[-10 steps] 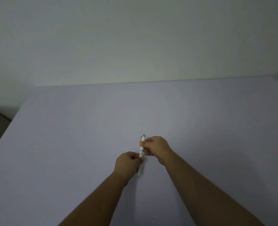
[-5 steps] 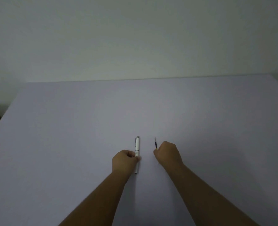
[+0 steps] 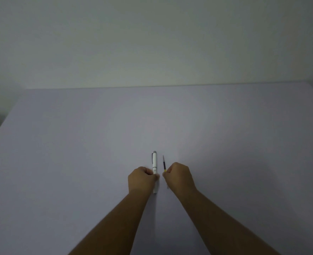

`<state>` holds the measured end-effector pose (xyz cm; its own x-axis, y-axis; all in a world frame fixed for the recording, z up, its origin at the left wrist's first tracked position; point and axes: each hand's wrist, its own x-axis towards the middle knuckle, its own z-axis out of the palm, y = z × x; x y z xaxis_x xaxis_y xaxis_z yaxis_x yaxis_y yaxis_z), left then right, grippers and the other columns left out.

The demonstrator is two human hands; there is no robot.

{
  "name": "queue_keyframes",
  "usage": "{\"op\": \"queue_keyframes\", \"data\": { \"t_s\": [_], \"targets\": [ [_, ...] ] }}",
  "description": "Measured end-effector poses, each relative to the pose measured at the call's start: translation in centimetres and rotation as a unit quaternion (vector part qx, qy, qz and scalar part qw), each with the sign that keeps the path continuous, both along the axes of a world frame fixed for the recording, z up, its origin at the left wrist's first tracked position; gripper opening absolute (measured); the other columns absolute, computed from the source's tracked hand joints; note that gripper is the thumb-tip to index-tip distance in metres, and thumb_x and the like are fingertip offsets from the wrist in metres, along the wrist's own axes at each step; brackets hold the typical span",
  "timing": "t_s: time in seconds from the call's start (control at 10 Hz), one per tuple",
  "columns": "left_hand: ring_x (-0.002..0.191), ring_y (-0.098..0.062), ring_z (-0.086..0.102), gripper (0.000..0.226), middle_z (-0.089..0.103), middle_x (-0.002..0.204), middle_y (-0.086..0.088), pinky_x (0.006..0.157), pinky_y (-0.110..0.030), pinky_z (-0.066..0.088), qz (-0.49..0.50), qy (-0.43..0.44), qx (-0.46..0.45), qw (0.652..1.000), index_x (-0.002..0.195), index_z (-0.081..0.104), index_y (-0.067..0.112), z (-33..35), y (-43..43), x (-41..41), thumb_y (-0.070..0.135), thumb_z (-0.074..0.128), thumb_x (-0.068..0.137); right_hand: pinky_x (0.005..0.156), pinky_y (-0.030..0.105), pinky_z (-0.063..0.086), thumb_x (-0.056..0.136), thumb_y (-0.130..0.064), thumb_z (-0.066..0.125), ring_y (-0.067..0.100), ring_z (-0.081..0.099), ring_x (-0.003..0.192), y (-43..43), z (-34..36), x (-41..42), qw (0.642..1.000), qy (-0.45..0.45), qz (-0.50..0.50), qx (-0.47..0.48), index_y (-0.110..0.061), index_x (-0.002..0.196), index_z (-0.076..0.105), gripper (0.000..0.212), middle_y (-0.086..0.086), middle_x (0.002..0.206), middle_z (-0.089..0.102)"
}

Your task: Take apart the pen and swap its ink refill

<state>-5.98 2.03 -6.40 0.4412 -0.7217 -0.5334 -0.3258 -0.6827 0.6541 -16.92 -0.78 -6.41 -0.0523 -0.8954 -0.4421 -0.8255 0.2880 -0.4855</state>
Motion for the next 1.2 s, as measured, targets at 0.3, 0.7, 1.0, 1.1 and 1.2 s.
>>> {"op": "queue_keyframes", "data": {
  "t_s": [0.3, 0.7, 1.0, 1.1, 1.2],
  "targets": [
    [0.065, -0.014, 0.061, 0.02, 0.068, 0.074, -0.001, 0.068, -0.026, 0.054, 0.01, -0.004, 0.001, 1.0, 0.085, 0.072, 0.01, -0.1, 0.1, 0.0, 0.029, 0.075, 0.079, 0.078, 0.032, 0.053, 0.084, -0.028, 0.062, 0.03, 0.068, 0.093, 0.3, 0.2, -0.2, 1.0, -0.018, -0.011, -0.007, -0.004, 0.092, 0.069, 0.027, 0.014, 0.096, 0.073],
    [0.07, -0.018, 0.064, 0.021, 0.07, 0.078, -0.005, 0.076, -0.032, 0.059, 0.014, 0.004, 0.002, 1.0, 0.085, 0.072, 0.009, 0.0, 0.2, 0.0, 0.029, 0.073, 0.08, 0.081, 0.03, 0.05, 0.086, -0.028, 0.061, 0.029, 0.067, 0.098, 0.6, 1.1, -0.4, 0.999, -0.035, -0.018, -0.012, -0.003, 0.094, 0.069, 0.027, 0.014, 0.1, 0.073],
    [0.082, -0.024, 0.07, 0.018, 0.072, 0.084, -0.008, 0.083, -0.04, 0.061, 0.013, 0.016, -0.001, 1.0, 0.087, 0.072, 0.009, -0.1, 0.3, 0.1, 0.025, 0.073, 0.08, 0.078, 0.029, 0.05, 0.086, -0.028, 0.061, 0.028, 0.068, 0.095, 0.7, 1.4, -0.4, 0.999, -0.037, -0.013, -0.017, -0.003, 0.091, 0.072, 0.027, 0.014, 0.096, 0.075],
    [0.08, -0.025, 0.07, 0.021, 0.071, 0.081, -0.007, 0.081, -0.04, 0.061, 0.012, 0.029, 0.009, 0.999, 0.087, 0.071, 0.009, 0.3, 0.5, 0.1, 0.027, 0.074, 0.079, 0.075, 0.029, 0.049, 0.087, -0.029, 0.06, 0.029, 0.069, 0.093, 0.7, 1.3, -0.3, 0.999, -0.045, -0.012, -0.009, -0.003, 0.088, 0.071, 0.028, 0.015, 0.093, 0.075],
    [0.08, -0.024, 0.068, 0.03, 0.07, 0.082, -0.007, 0.082, -0.038, 0.059, 0.012, 0.017, 0.0, 1.0, 0.091, 0.069, 0.008, 0.8, 0.6, 0.1, 0.035, 0.072, 0.08, 0.071, 0.031, 0.047, 0.091, -0.035, 0.052, 0.032, 0.067, 0.093, 0.6, 1.3, -0.2, 0.999, -0.035, -0.033, -0.02, -0.005, 0.083, 0.066, 0.033, 0.017, 0.094, 0.073]
  ]
}}
